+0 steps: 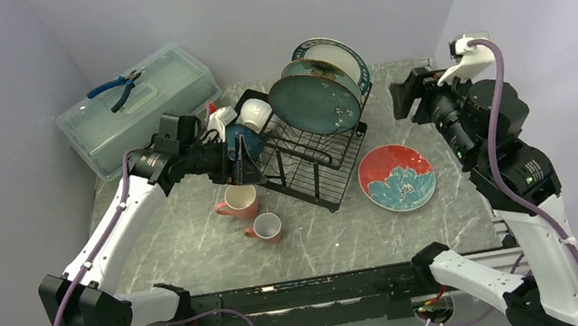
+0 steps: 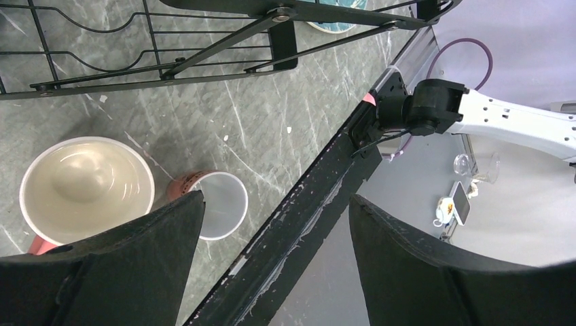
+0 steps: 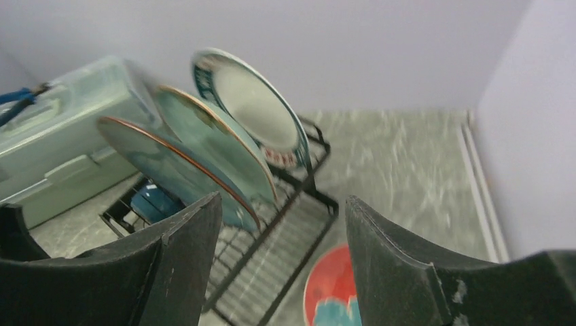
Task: Load the mixed dishes into the dish rack
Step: Pick up the plate at the center of the board.
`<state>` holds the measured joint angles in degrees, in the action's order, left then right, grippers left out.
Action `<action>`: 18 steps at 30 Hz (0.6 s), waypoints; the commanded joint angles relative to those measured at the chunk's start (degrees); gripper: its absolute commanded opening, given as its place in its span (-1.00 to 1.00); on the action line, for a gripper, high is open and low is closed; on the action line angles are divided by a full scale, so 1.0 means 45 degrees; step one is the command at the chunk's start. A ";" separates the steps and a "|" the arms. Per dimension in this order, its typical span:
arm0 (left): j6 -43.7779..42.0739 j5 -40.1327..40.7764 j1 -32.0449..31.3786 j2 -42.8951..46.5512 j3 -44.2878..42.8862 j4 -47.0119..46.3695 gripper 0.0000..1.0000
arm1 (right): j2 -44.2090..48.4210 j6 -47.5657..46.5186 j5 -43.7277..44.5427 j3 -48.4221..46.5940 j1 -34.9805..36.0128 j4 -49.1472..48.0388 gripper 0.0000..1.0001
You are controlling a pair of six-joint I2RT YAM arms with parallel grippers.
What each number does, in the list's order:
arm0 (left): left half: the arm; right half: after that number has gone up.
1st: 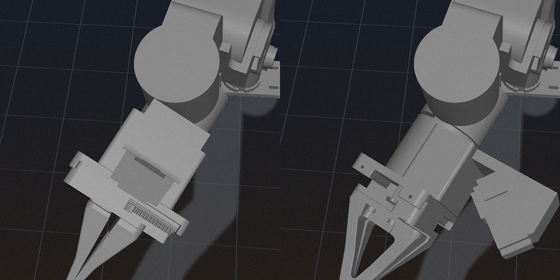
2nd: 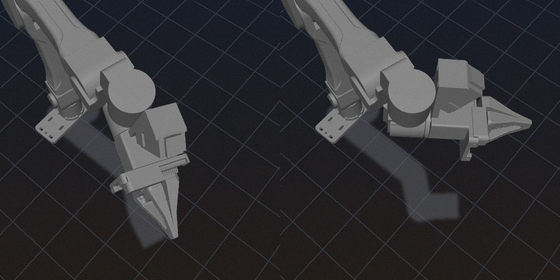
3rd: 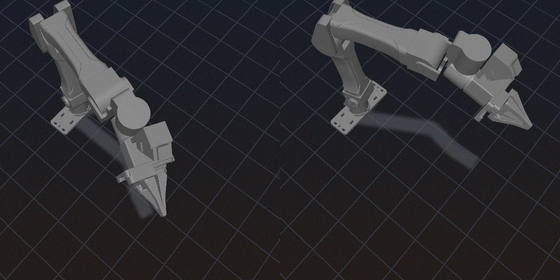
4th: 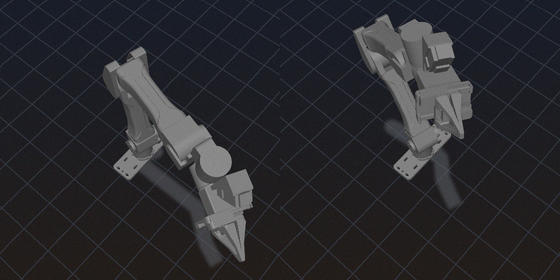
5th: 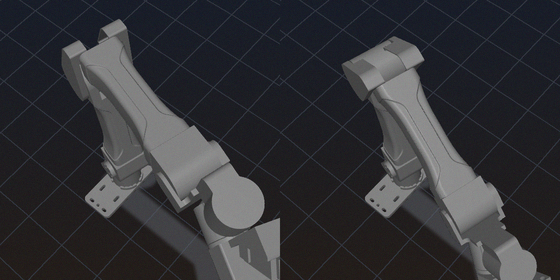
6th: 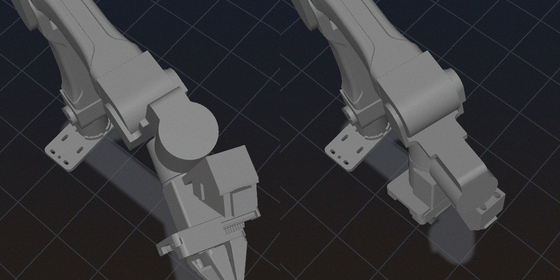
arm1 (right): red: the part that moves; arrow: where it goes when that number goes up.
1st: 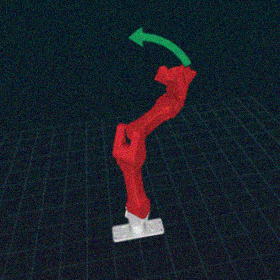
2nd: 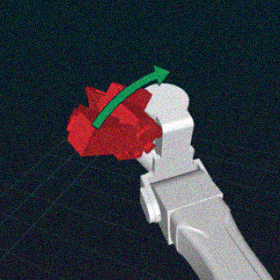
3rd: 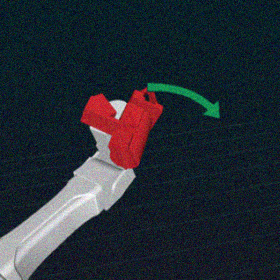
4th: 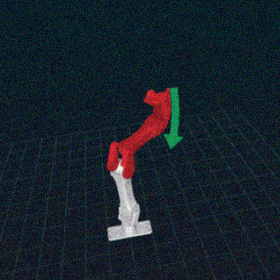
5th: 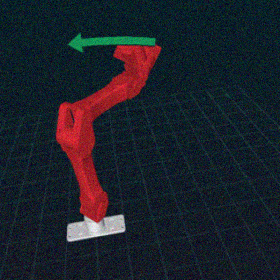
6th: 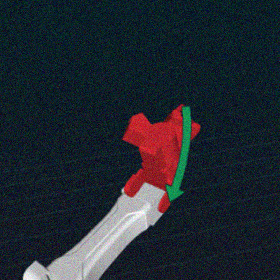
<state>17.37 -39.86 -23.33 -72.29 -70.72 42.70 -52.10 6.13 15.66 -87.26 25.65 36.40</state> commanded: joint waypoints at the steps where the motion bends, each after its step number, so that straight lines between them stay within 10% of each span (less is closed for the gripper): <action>1: -0.0235 -0.0505 -0.0133 0.0082 -0.0063 -0.0404 0.67 | 0.0155 0.4236 0.2834 -0.0007 -0.0016 0.4370 0.37; 18: -0.0127 -0.0520 -0.1358 0.0774 0.0073 -0.0470 0.68 | 0.3388 1.4162 0.2775 0.7116 -0.0021 0.7843 0.32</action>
<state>17.43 -40.71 -28.21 -71.24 -70.48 42.59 -38.63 57.63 28.56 -60.34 25.58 70.11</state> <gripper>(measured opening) 0.838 0.668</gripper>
